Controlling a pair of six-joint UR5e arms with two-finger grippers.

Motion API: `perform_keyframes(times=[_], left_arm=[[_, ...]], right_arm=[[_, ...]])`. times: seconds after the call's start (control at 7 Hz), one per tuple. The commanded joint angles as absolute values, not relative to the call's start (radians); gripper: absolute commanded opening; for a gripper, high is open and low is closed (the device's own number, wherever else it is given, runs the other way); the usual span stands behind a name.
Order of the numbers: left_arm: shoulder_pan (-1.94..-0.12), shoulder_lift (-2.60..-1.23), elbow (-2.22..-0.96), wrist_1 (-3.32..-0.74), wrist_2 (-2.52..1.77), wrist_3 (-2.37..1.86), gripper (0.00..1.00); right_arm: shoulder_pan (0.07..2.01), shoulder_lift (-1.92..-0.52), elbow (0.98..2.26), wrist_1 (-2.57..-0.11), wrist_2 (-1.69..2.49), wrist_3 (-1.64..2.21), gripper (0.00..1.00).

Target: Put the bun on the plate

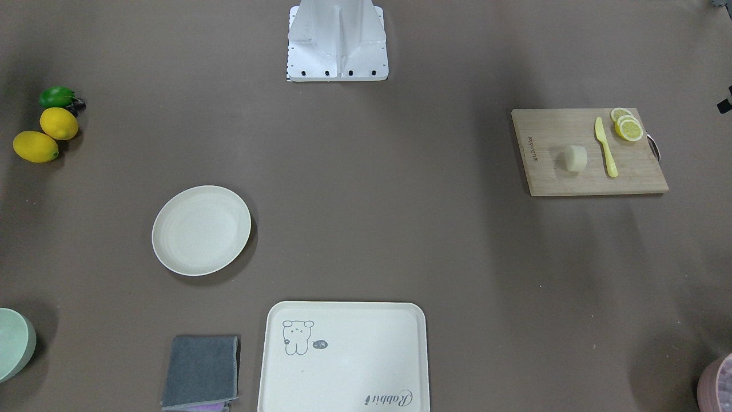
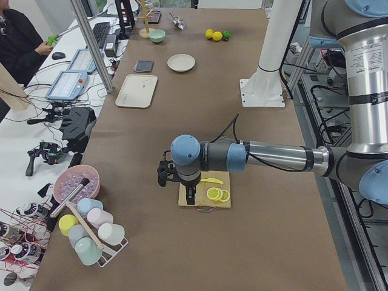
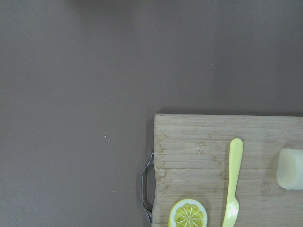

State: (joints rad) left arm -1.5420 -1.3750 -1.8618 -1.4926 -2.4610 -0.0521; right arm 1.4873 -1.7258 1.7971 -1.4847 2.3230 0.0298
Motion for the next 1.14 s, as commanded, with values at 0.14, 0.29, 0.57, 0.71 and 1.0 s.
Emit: perform_keyframes(times=[0.14, 0.29, 0.57, 0.71, 1.0], left_arm=[[-1.597, -1.376, -1.908, -1.506, -2.457, -0.051, 0.98], [-1.664, -1.374, -1.923, -1.525, -2.46, -0.049, 0.98], [-1.68, -1.341, -1.919, -1.575, -2.471, -0.06, 0.98], [-1.681, -1.327, -1.922, -1.594, -2.494, -0.054, 0.98], [-1.663, -1.243, -1.914, -1.828, -2.5, -0.06, 0.98]], right_arm=[[1.488, -1.727, 1.802, -1.485, 2.325, 0.032, 1.0], [1.486, -1.723, 1.801, -1.477, 2.339, 0.031, 1.0], [1.474, -1.714, 1.819, -1.474, 2.37, 0.034, 1.0], [1.454, -1.703, 1.821, -1.471, 2.381, 0.034, 1.0], [1.35, -1.646, 1.822, -1.47, 2.429, 0.105, 1.0]])
